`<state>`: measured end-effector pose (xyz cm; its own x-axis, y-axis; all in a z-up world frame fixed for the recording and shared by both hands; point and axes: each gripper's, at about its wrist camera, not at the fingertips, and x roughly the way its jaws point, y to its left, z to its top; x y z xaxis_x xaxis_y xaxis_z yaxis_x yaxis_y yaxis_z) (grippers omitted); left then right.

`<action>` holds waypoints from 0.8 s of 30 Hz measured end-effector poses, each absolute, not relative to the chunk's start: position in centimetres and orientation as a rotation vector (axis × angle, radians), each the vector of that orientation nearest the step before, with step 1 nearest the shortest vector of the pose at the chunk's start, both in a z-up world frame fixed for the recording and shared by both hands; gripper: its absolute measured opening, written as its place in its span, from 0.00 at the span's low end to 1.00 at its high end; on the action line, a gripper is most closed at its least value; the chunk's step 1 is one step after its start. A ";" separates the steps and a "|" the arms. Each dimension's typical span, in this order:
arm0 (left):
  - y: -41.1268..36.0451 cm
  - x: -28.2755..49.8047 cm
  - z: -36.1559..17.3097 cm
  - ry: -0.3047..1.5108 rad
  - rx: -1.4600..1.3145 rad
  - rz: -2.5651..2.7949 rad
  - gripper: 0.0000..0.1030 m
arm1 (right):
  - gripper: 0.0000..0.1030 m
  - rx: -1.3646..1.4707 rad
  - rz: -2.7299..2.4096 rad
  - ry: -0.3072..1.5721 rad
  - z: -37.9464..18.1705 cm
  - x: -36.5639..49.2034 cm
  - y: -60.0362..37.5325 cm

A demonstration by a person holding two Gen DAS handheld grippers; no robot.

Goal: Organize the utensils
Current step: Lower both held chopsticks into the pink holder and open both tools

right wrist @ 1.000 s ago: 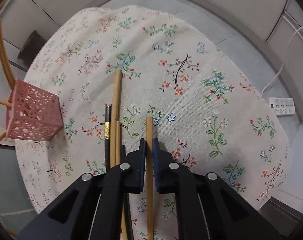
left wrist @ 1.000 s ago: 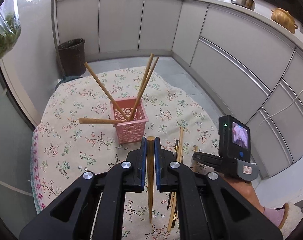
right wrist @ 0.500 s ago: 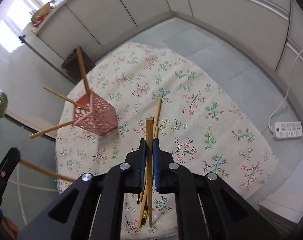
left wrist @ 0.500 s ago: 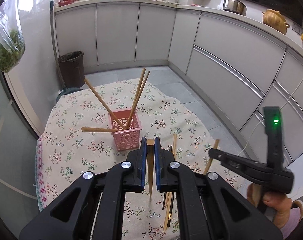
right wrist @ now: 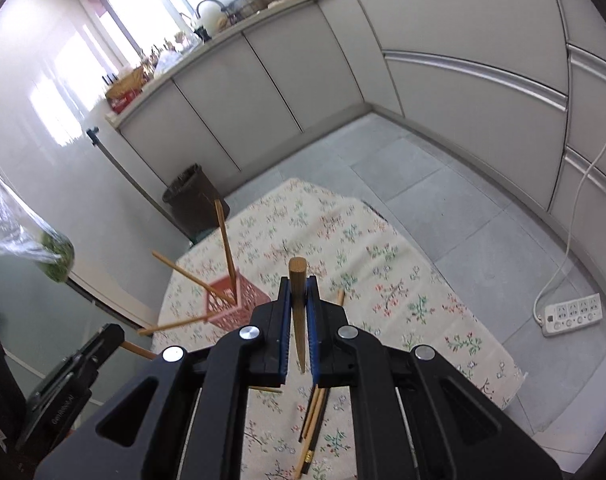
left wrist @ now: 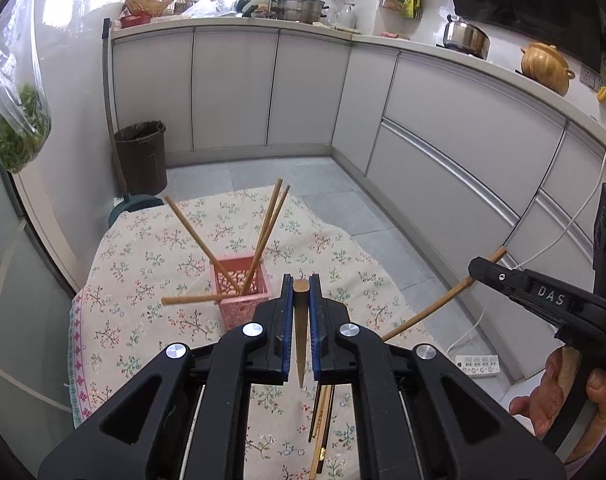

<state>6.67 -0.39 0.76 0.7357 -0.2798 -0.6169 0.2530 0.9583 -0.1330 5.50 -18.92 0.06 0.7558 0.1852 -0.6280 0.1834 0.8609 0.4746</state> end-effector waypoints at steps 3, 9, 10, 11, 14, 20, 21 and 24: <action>0.0 7.2 2.2 0.656 -0.060 -0.286 0.07 | 0.07 0.572 0.017 0.697 1.6 5.8 -19.6; 1.4 8.5 5.3 0.587 -0.100 -0.250 0.07 | 0.07 0.581 0.050 0.646 4.6 7.1 -20.1; 1.5 8.8 5.8 0.579 -0.101 -0.245 0.07 | 0.07 0.579 0.054 0.637 5.2 7.3 -20.1; 1.6 9.1 6.3 0.567 -0.101 -0.236 0.07 | 0.07 0.576 0.057 0.631 5.5 7.4 -20.1; 2.0 10.1 7.6 0.541 -0.105 -0.216 0.07 | 0.07 0.576 0.071 0.614 6.6 8.4 -19.9; 2.9 12.8 8.8 0.516 -0.098 -0.160 0.07 | 0.07 0.564 0.089 0.603 7.6 10.5 -19.4; 3.1 13.2 8.7 0.512 -0.099 -0.149 0.07 | 0.07 0.557 0.092 0.603 7.7 10.8 -19.3; 4.1 15.0 8.0 0.519 -0.120 -0.121 0.07 | 0.07 0.548 0.106 0.602 7.8 12.1 -18.8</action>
